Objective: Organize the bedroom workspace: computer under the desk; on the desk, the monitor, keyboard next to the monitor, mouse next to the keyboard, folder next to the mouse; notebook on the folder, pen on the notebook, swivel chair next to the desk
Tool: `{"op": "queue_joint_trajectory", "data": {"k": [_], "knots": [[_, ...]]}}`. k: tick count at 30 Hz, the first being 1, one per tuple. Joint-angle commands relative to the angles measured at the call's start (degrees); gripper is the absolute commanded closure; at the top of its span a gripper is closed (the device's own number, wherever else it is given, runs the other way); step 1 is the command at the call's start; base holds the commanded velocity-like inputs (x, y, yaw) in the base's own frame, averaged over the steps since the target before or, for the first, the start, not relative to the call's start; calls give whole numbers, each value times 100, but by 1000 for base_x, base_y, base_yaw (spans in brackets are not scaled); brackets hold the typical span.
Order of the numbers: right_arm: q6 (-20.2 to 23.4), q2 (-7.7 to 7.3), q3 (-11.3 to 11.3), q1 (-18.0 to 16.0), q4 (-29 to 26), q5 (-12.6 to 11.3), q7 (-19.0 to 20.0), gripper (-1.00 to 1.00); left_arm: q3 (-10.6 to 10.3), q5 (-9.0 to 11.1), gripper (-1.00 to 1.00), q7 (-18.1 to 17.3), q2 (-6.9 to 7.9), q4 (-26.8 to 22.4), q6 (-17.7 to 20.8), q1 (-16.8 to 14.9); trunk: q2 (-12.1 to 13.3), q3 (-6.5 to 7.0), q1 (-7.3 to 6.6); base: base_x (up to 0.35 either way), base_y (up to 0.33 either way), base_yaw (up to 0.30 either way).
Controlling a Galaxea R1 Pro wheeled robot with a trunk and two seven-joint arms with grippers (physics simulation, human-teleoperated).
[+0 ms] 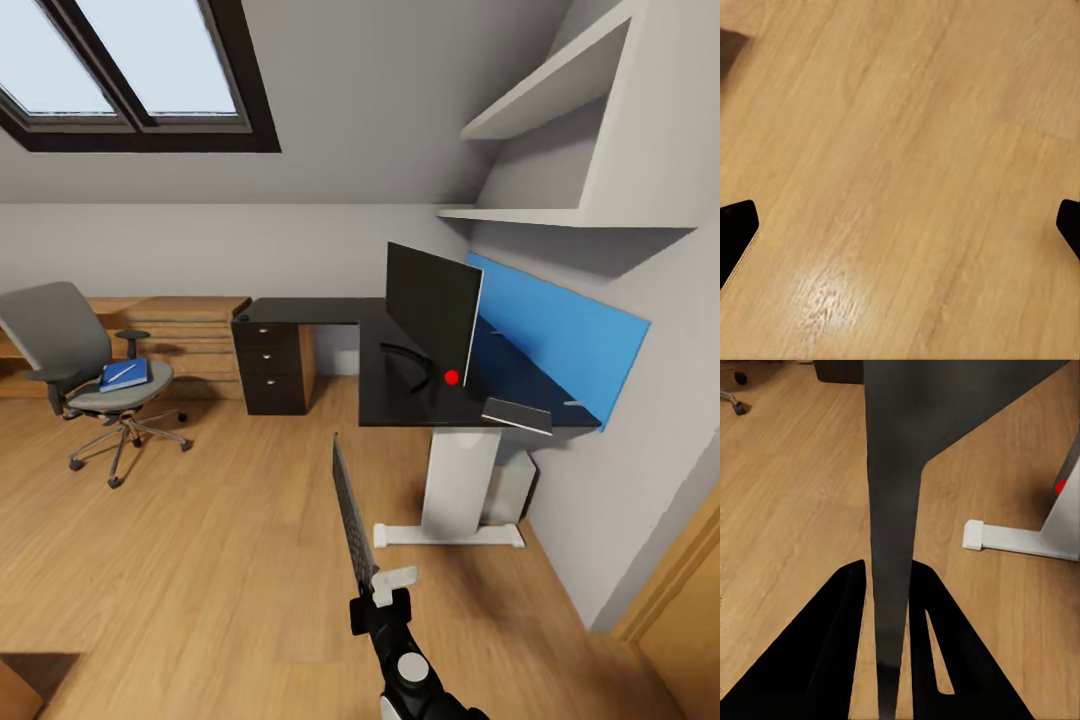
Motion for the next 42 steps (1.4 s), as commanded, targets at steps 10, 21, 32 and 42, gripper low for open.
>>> {"op": "queue_joint_trajectory", "data": {"k": [10,21,32,42], "knots": [[-986,-9,40,-5,263,-42,116,100,-41,60,-100,36,6,3,-43,-3,-3,-6,3,278,233,0],[-1034,-37,663,-5,269,-32,448,100,-41,60,-100,36,6,3,-40,-3,-3,-6,3,267,242,0],[-1035,-29,707,-4,243,-41,451,100,-41,60,-100,36,6,8,-34,-6,-3,-6,3,267,242,0],[-1035,-29,674,-5,250,-44,433,100,-52,60,-100,36,6,60,-34,-5,-3,-6,3,176,117,0]]}}
